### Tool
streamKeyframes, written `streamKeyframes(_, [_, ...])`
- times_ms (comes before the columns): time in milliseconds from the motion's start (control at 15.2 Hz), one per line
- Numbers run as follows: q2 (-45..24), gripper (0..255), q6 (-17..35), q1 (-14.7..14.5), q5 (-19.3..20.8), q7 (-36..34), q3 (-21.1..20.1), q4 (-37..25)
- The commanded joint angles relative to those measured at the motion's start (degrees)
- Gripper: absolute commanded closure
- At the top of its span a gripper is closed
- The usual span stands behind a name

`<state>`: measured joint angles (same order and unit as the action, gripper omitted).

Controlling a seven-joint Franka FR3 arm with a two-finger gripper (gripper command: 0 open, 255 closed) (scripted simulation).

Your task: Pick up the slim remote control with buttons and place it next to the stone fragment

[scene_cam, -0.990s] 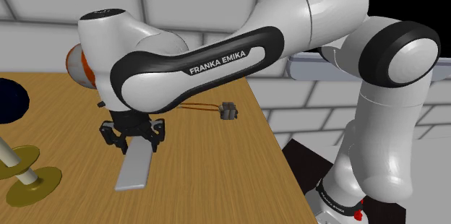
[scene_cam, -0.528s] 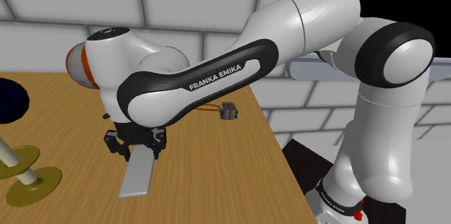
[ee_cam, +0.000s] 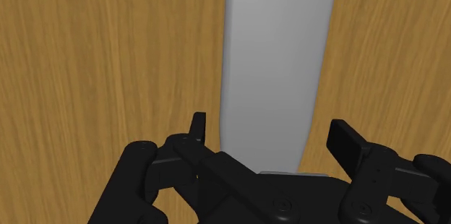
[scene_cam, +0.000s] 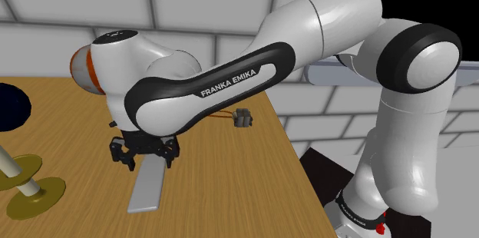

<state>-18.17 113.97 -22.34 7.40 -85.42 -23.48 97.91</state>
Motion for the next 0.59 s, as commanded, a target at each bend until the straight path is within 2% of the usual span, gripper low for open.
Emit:
streamKeyframes(0, [0.00,0,0.00,0.00,0.00,0.00,0.00,0.00])
streamKeyframes(132, [0.00,0,0.00,0.00,0.00,0.00,0.00,0.00])
streamKeyframes(396, [1.54,0,-6.70,0.02,-0.85,0.59,-0.34,-5.31])
streamKeyframes(528, [1.55,0,-6.70,0.02,-0.85,0.59,-0.34,-5.30])
